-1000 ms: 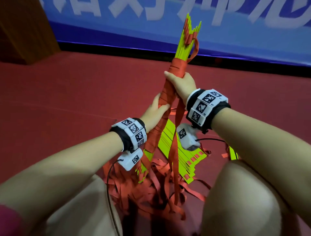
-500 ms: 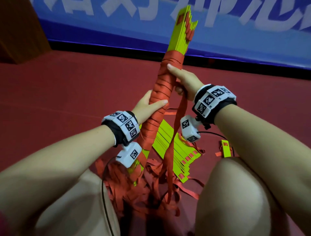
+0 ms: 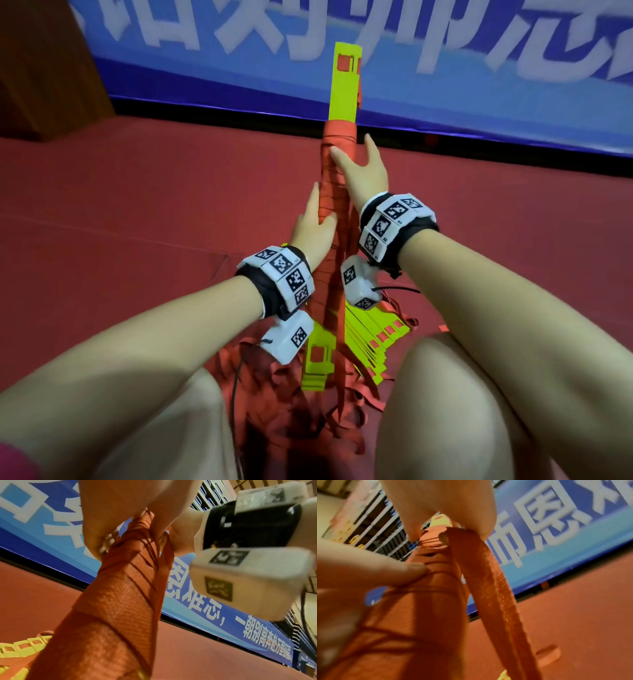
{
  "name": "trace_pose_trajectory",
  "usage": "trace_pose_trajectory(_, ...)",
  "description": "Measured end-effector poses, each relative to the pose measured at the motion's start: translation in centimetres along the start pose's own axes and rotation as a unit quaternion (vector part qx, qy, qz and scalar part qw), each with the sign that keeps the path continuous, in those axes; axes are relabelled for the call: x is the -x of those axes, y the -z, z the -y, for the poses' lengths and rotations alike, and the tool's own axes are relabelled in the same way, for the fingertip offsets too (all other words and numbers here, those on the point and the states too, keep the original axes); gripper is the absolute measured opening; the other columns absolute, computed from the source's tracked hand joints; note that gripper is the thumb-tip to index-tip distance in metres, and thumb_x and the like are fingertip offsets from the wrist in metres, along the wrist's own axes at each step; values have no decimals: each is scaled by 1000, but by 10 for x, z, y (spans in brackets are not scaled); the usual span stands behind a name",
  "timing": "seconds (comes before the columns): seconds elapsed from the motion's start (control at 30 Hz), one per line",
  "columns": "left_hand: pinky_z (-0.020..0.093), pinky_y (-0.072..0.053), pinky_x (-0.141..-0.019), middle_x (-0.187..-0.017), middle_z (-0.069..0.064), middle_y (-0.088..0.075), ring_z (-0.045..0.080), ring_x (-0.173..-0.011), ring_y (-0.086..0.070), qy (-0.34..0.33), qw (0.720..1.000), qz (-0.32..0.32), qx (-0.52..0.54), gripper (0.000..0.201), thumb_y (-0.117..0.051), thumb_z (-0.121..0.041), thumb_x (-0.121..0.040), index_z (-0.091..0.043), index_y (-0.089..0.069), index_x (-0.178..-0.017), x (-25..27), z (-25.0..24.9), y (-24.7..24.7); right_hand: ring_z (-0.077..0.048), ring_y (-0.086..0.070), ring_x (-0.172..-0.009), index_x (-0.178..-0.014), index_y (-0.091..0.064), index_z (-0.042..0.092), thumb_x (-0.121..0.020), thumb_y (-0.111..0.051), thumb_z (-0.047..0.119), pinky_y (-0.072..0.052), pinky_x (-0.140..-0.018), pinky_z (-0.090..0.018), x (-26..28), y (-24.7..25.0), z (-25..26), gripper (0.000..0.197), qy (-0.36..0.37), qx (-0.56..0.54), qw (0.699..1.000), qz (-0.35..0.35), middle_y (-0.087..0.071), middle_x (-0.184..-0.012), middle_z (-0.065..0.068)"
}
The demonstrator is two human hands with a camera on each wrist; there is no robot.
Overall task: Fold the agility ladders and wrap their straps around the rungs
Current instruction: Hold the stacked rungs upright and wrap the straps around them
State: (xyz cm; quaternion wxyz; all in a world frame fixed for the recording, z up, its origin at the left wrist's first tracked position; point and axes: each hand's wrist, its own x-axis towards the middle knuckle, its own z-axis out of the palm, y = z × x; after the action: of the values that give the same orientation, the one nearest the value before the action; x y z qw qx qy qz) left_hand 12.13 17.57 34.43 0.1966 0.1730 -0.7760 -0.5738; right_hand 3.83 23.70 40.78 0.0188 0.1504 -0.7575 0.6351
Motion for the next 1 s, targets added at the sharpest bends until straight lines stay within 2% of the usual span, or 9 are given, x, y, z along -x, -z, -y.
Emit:
trace_pose_trajectory(0.1, 41, -41, -107, -139, 10, -51, 30, -125, -52, -8, 1000, -4, -26, 70, -46, -44, -82, -55, -18, -145, -2, 6, 2, -23, -54, -123, -152, -22, 27, -78, -70, 52, -43, -102, -35, 2, 4, 0, 91, 77, 125, 989, 30, -54, -139, -2)
trace_pose_trajectory(0.23, 28, -30, -113, -146, 1, -46, 19, -137, -41, -33, 997, -4, 68, 49, -36, -20, -102, -30, -34, -149, 6, 6, 5, -32, -58, -114, -152, -19, 20, -83, -63, 48, -44, -93, -34, 3, 6, -1, 85, 84, 221, 972, 17, -61, -127, -8)
trace_pose_trajectory(0.3, 33, -36, -112, -139, -2, -52, 18, -130, -49, -52, 990, -1, 134, 43, -35, -14, -104, -23, -43, -145, 11, 3, 10, -31, -59, -111, -150, -25, 22, -85, -59, 43, -46, -93, -34, 3, 10, 0, 76, 88, 203, 975, 11, -63, -123, -6)
trace_pose_trajectory(0.4, 36, -44, -99, -137, 13, -56, 27, -117, -57, -14, 991, -10, 129, 36, -39, -19, -104, -22, -48, -139, 4, -5, 20, -19, -62, -106, -142, -41, 23, -81, -63, 36, -47, -96, -34, 0, 16, 2, 66, 108, 61, 992, 37, -65, -119, 1)
trace_pose_trajectory(0.47, 28, -49, -84, -126, 8, -60, 16, -99, -60, 43, 988, 28, 144, 38, -38, -32, -104, -18, -50, -137, 2, -8, 25, -8, -63, -86, -134, -50, 21, -76, -62, 33, -52, -80, -29, 1, 17, 7, 61, 113, -27, 992, 59, -66, -103, 5)
trace_pose_trajectory(0.57, 24, -53, -70, -100, 5, -63, 12, -77, -62, 116, 959, 126, 225, 48, -29, -45, -103, -10, -53, -127, 9, -9, 26, 2, -52, -57, -129, -53, 19, -79, -60, 26, -39, -53, -15, 6, 21, 13, 52, 108, -67, 988, 85, -60, -78, 11)
trace_pose_trajectory(0.7, 30, -49, -79, -96, 1, -59, 12, -82, -58, 100, 952, 113, 266, 45, -35, -33, -105, -4, -44, -138, 15, -1, 20, -3, -43, -42, -132, -51, 23, -91, -61, 17, -36, -42, -18, 13, 31, 13, 43, 97, -45, 984, 144, -53, -61, 10)
trace_pose_trajectory(0.87, 43, -48, -89, -91, -1, -66, 18, -81, -63, 85, 960, 76, 254, 41, -48, -40, -100, -20, -53, -135, 23, 14, 18, -13, -43, -42, -114, -57, 31, -90, -64, 33, -33, -39, -18, 14, 40, 7, 25, 28, 13, 981, 190, -53, -65, -1)
trace_pose_trajectory(1.0, 47, -48, -87, -100, 7, -70, 19, -76, -58, 69, 979, 49, 186, 35, -51, -44, -97, -44, -53, -132, 25, 19, 20, -10, -40, -36, -123, -59, 21, -91, -63, 35, -30, -35, -17, 11, 32, -7, 35, -36, 51, 984, 166, -54, -74, -5)
